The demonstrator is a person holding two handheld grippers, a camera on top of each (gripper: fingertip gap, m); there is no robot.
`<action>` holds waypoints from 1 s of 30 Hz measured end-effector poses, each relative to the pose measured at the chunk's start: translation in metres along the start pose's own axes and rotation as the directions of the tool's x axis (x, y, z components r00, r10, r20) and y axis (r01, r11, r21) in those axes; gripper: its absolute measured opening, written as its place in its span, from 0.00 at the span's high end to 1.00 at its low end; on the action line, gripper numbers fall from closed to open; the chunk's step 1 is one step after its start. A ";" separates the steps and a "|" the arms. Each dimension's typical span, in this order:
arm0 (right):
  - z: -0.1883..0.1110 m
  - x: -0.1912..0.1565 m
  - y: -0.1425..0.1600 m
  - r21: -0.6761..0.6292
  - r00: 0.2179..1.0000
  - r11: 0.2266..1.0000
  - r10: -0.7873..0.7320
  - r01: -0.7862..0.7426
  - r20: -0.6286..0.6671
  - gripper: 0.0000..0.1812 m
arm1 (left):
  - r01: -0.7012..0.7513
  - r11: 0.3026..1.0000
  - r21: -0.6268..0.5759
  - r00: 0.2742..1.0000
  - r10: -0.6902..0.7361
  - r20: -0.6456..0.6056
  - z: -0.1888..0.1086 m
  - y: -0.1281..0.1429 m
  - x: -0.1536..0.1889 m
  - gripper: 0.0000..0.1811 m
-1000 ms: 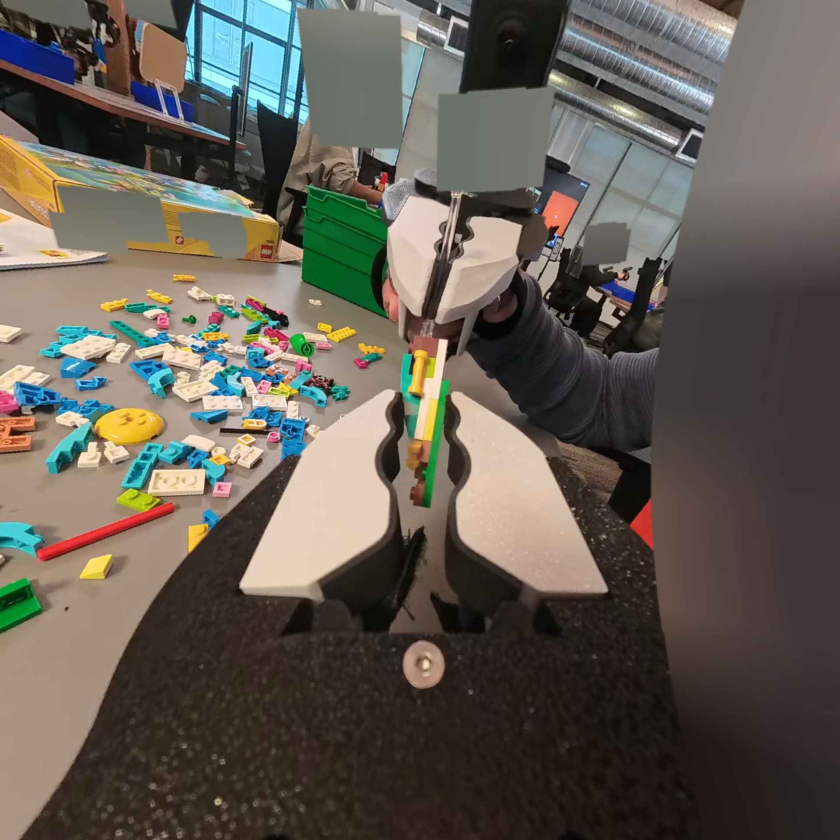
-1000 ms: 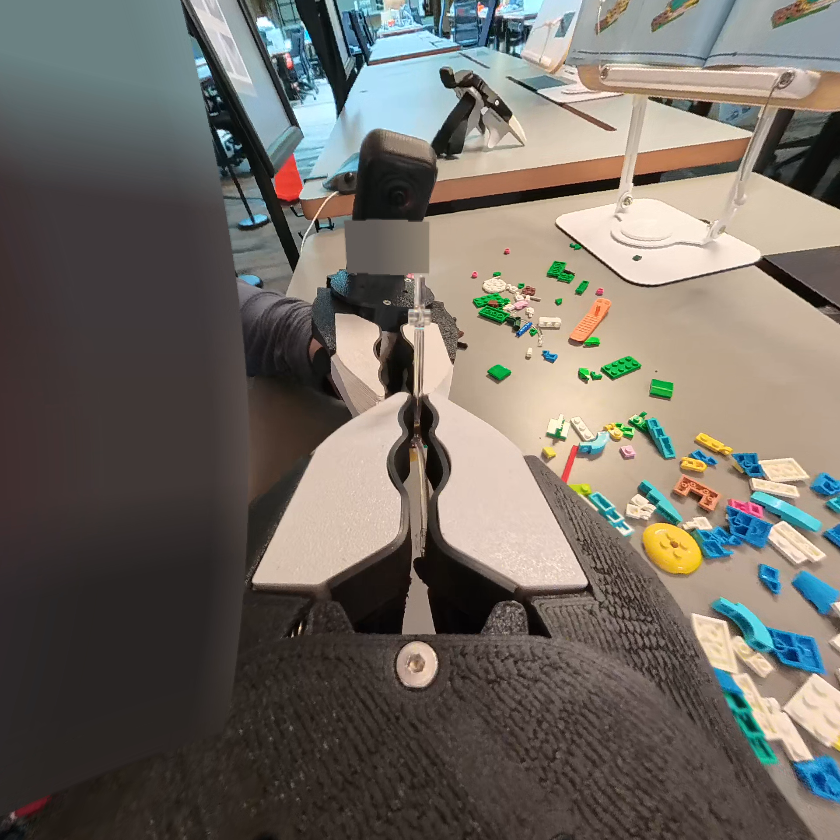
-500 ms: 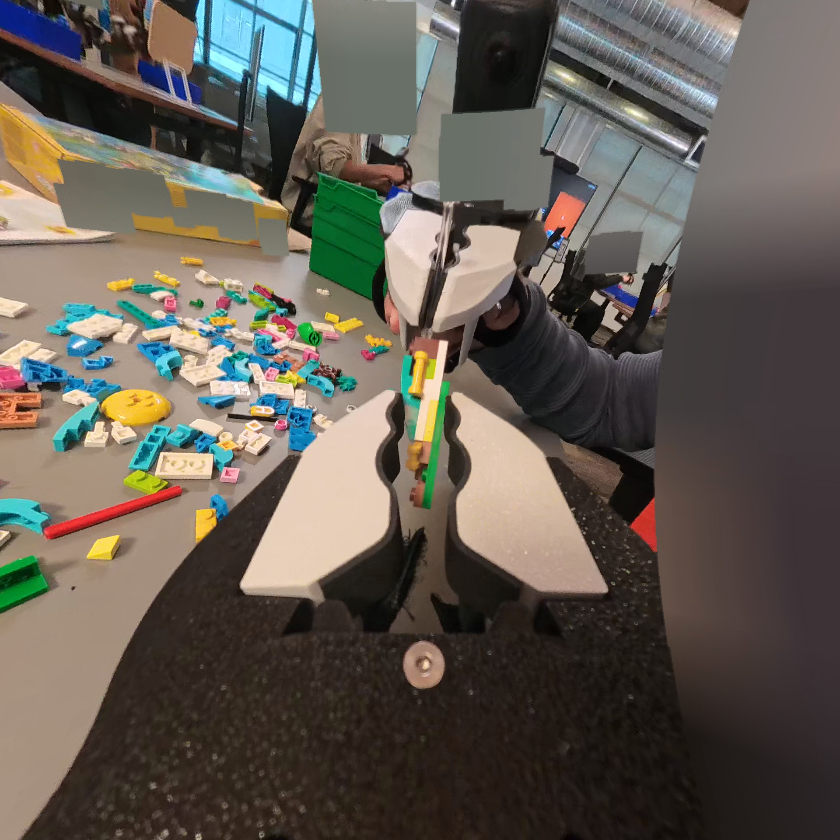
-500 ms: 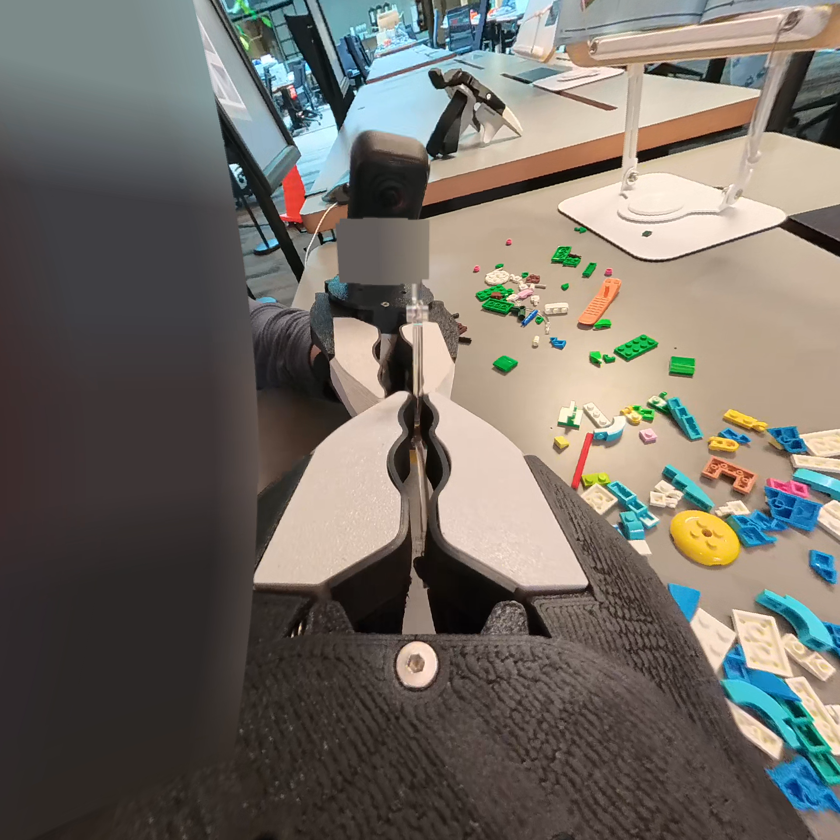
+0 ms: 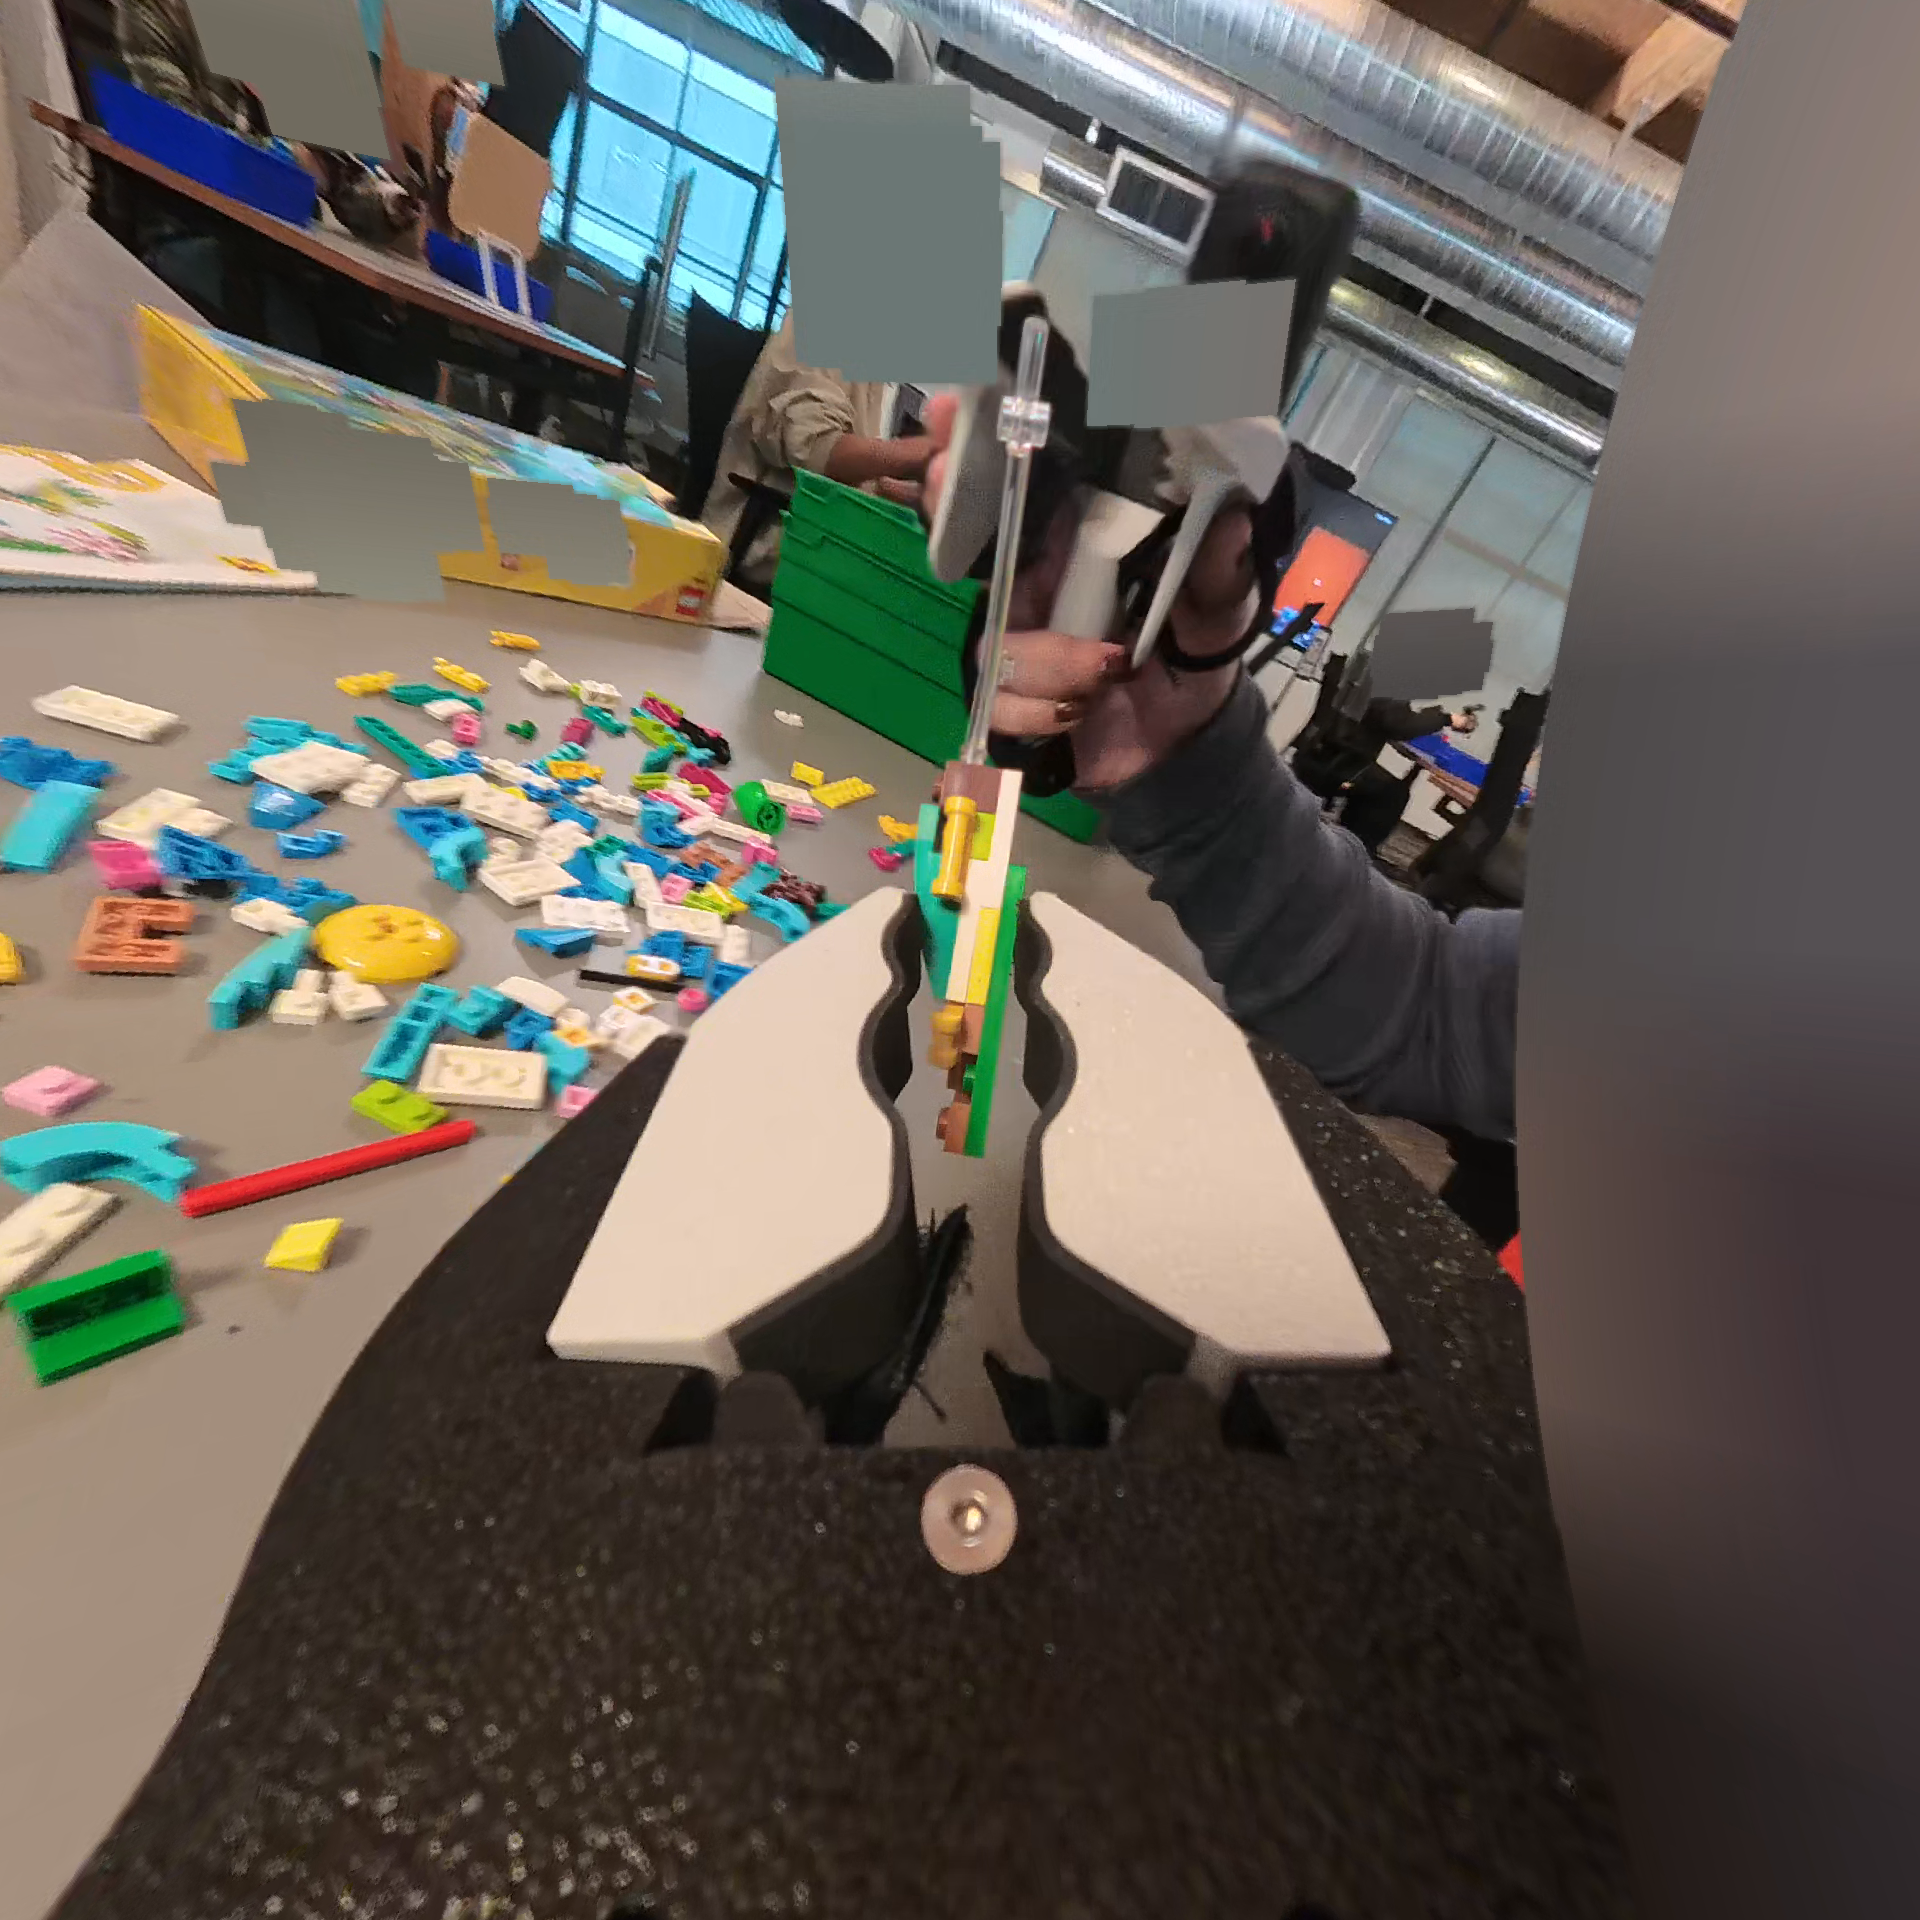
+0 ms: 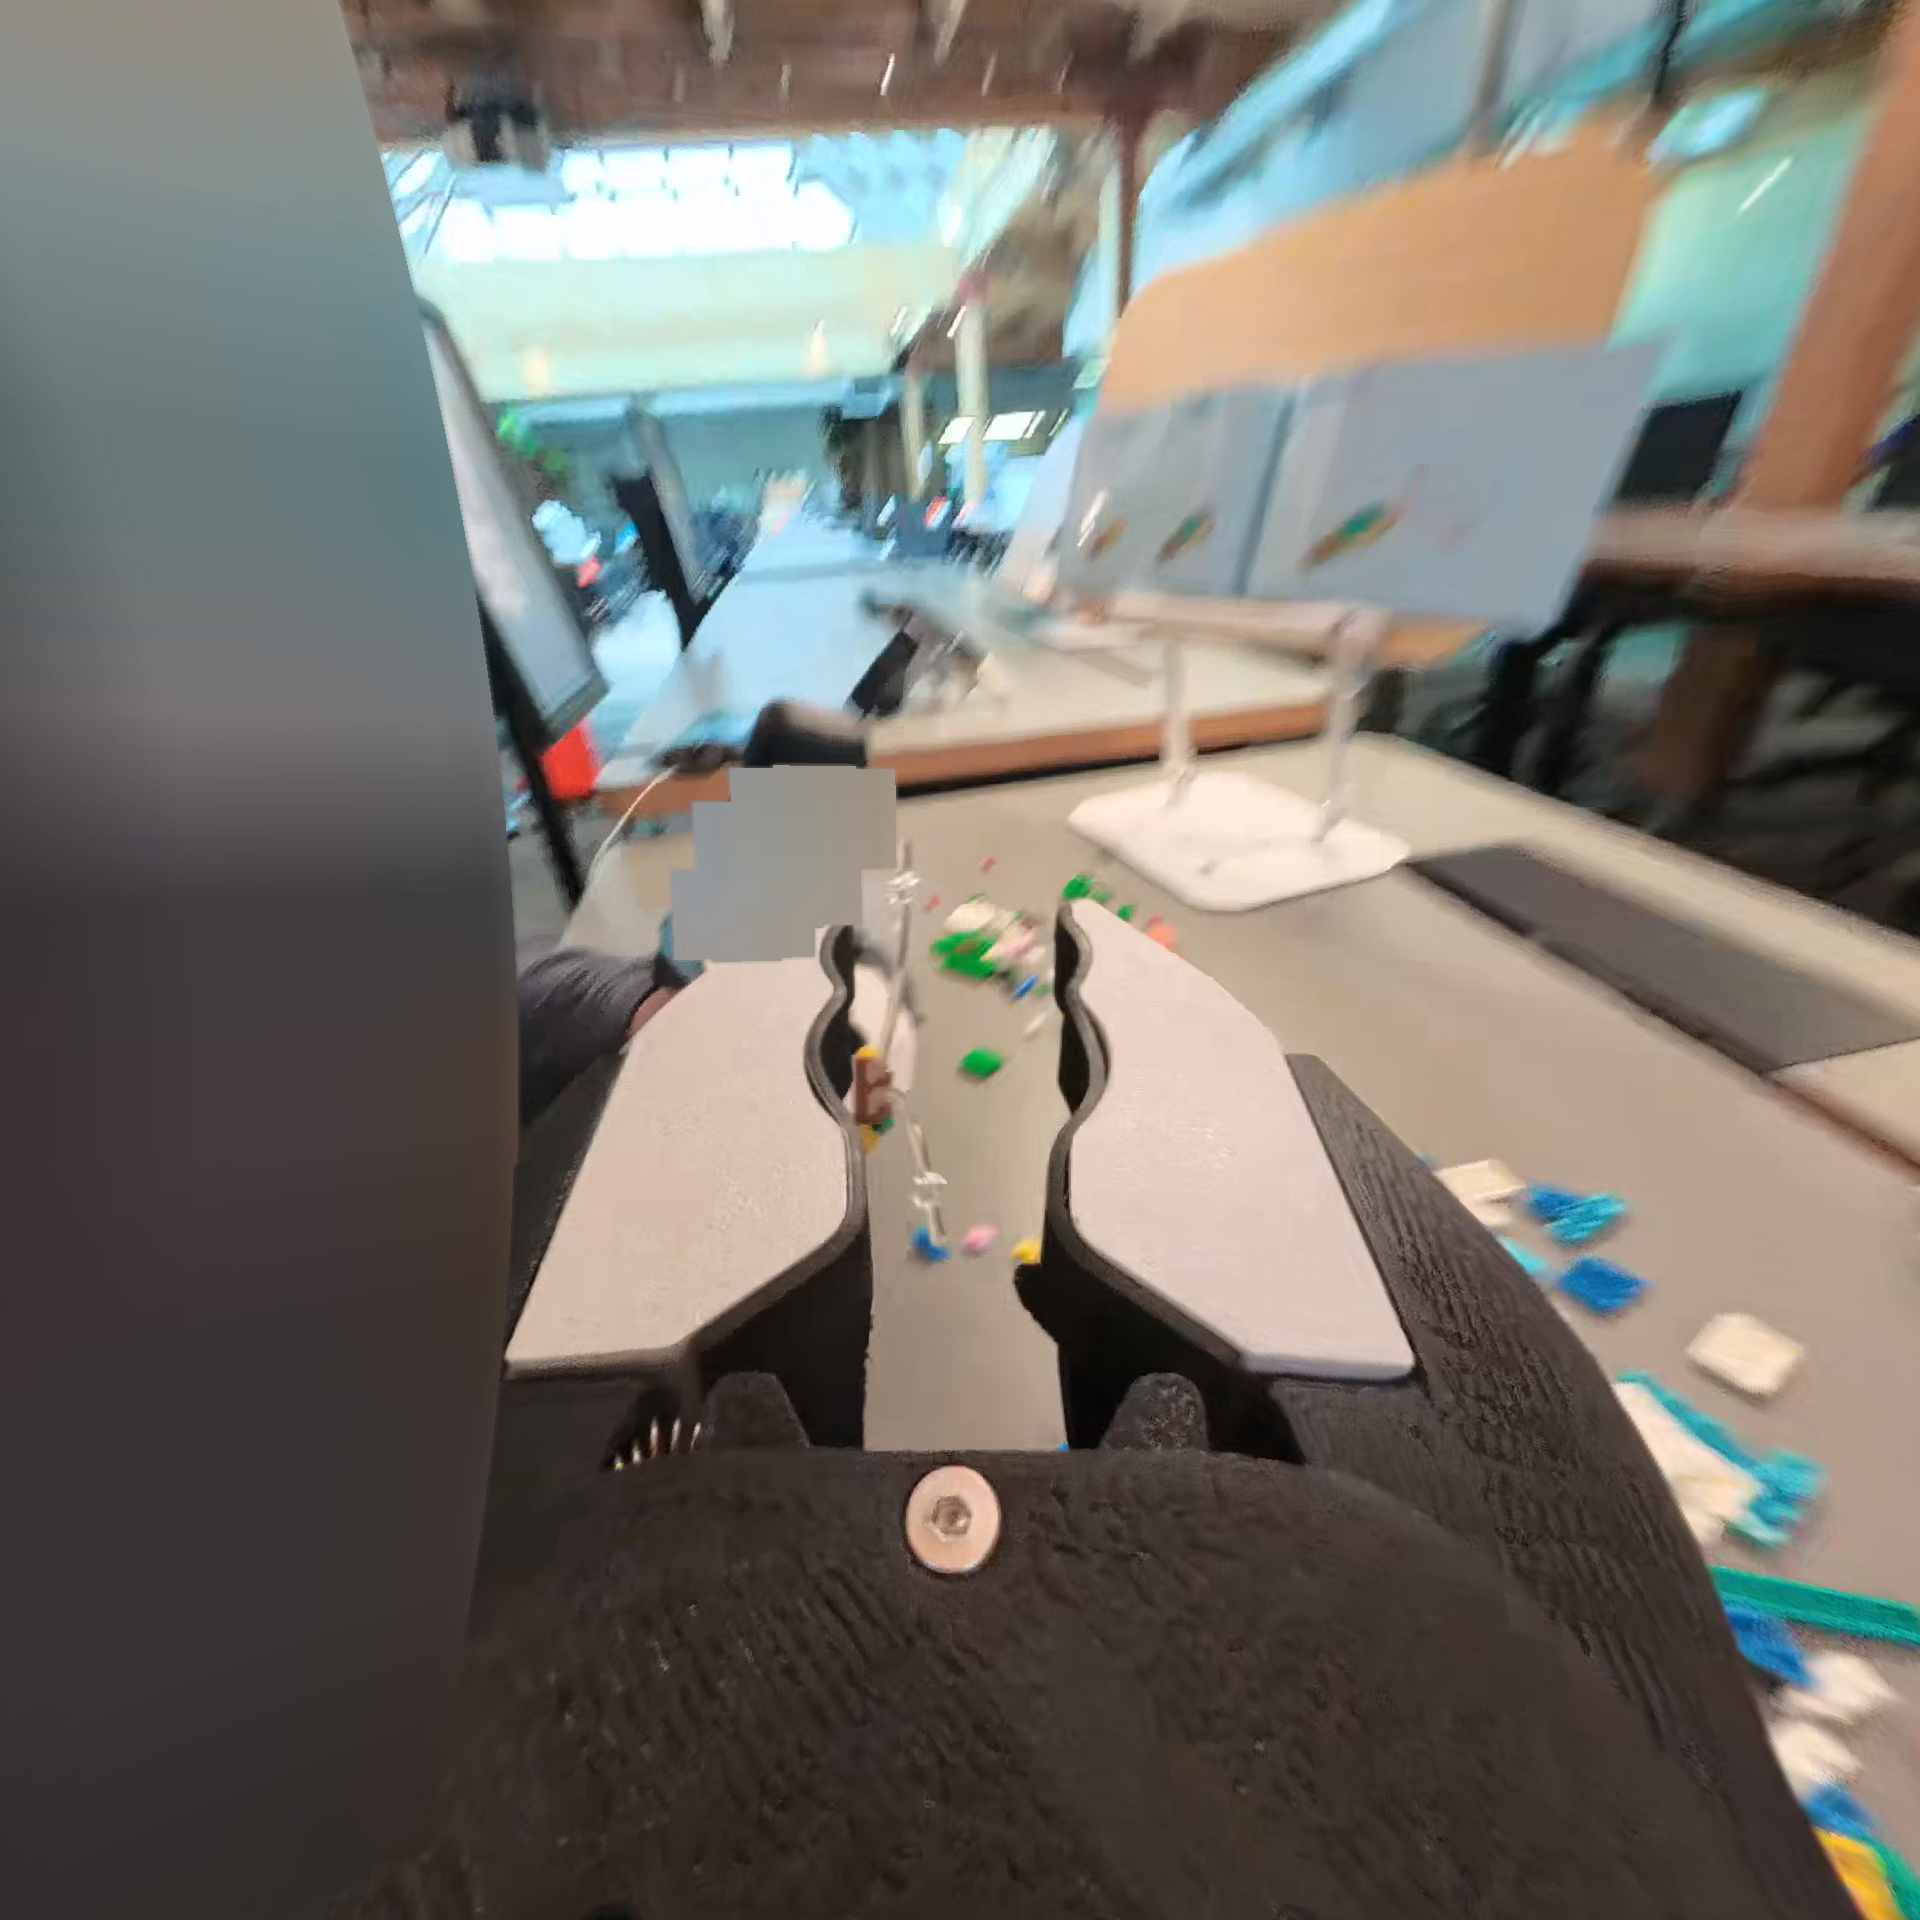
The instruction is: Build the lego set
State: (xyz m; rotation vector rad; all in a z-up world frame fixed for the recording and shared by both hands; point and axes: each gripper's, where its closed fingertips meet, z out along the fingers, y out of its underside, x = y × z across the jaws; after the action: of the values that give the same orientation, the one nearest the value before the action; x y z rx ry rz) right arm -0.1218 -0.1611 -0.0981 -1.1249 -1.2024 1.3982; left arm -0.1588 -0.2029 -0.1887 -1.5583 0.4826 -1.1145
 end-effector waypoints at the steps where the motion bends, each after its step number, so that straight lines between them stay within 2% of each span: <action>1: -0.010 0.007 -0.012 0.080 0.998 0.996 -0.038 0.042 -0.056 0.79 | -0.022 1.000 0.011 1.000 0.022 0.019 -0.003 -0.004 -0.003 0.91; 3: -0.031 0.021 -0.029 0.223 0.977 0.966 -0.090 0.134 -0.195 0.79 | -0.099 0.994 0.038 0.994 0.097 0.052 -0.007 -0.011 -0.005 0.91; 5: -0.050 0.038 -0.033 0.293 0.917 0.926 -0.114 0.237 -0.382 0.79 | -0.207 0.975 0.079 0.974 0.198 0.107 -0.010 -0.019 -0.006 0.91; 7: -0.066 0.050 -0.029 0.297 0.825 0.892 -0.132 0.341 -0.550 0.79 | -0.354 0.929 0.107 0.924 0.330 0.193 -0.015 -0.029 -0.006 0.91; 9: -0.067 0.052 -0.018 0.240 0.743 0.873 -0.185 0.425 -0.643 0.80 | -0.503 0.858 0.104 0.837 0.453 0.306 -0.023 -0.037 -0.009 0.91; 13: -0.034 0.035 0.011 0.075 0.685 0.841 -0.380 0.535 -0.621 0.81 | -0.675 0.737 0.034 0.665 0.588 0.460 -0.031 -0.045 -0.012 0.91; 17: -0.012 0.032 0.042 0.023 0.735 0.872 -0.397 0.488 -0.550 0.81 | -0.707 0.707 -0.007 0.609 0.614 0.501 -0.033 -0.045 -0.016 0.91; 21: -0.013 0.036 0.048 0.032 0.763 0.894 -0.362 0.447 -0.535 0.83 | -0.790 0.611 -0.049 0.490 0.678 0.547 -0.037 -0.058 -0.006 0.91; 26: -0.015 0.041 0.052 0.019 0.775 0.911 -0.340 0.413 -0.532 0.84 | -0.784 0.614 -0.089 0.422 0.633 0.649 -0.062 -0.094 0.018 0.91; 30: -0.015 0.044 0.055 0.001 0.775 0.914 -0.344 0.406 -0.530 0.84 | -0.753 0.621 -0.217 0.292 0.611 0.736 -0.122 -0.114 0.021 0.91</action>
State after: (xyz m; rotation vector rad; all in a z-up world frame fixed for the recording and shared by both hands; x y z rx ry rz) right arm -0.1181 -0.1202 -0.1568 -1.0198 -0.8707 0.7693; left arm -0.2804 -0.2487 -0.0822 -1.2684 0.3790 0.2462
